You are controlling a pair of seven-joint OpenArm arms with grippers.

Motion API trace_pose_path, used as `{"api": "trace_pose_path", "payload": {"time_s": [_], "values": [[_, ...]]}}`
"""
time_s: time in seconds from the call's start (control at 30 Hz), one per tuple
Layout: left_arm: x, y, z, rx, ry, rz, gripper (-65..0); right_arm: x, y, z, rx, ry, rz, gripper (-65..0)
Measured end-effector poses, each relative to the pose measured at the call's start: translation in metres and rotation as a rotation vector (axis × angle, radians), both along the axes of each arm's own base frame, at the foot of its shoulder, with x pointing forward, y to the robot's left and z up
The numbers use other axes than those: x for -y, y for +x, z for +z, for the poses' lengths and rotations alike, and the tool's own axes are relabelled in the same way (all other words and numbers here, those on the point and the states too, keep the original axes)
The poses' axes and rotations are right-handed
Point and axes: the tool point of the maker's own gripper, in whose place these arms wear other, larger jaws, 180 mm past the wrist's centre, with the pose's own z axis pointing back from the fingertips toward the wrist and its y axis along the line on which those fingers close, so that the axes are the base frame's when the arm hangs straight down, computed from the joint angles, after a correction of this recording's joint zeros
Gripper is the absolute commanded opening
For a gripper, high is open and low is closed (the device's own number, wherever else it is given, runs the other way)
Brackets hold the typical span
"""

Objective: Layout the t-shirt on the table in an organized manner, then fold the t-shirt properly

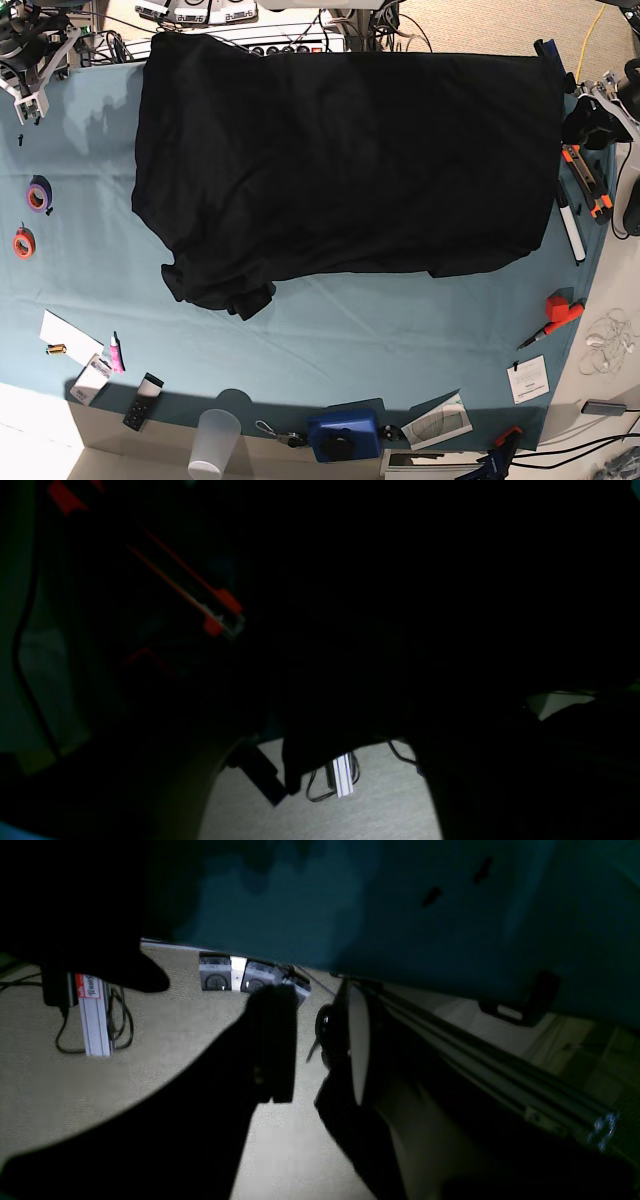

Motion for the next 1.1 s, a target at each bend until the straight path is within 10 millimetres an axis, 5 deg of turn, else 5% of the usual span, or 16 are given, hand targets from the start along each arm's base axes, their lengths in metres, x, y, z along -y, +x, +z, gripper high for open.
{"api": "trace_pose_path", "payload": {"time_s": [0.33, 0.57, 0.67, 0.8, 1.1], "values": [[-0.017, -0.034, -0.024, -0.17, 0.099, 0.016, -34.9, 0.004, -0.001, -0.001, 0.03, 0.026, -0.1, -46.4], [-0.038, -0.044, -0.035, -0.171, 0.124, 0.13, -34.9, 0.033, -0.024, -0.041, 0.0, 0.123, -0.25, -46.4], [-0.041, -0.046, -0.036, -0.164, 0.129, 0.142, -34.9, 0.031, -0.032, -0.056, -0.02, 0.211, -0.277, -46.4], [-0.038, -0.04, -0.032, -0.129, 0.115, 0.138, -34.9, 0.012, -0.015, -0.064, 0.033, 0.388, -0.241, -46.4], [-0.031, -0.033, -0.03, -0.054, 0.098, 0.129, -34.9, 0.009, 0.005, -0.081, 0.066, 0.537, -0.272, -46.4]]}}
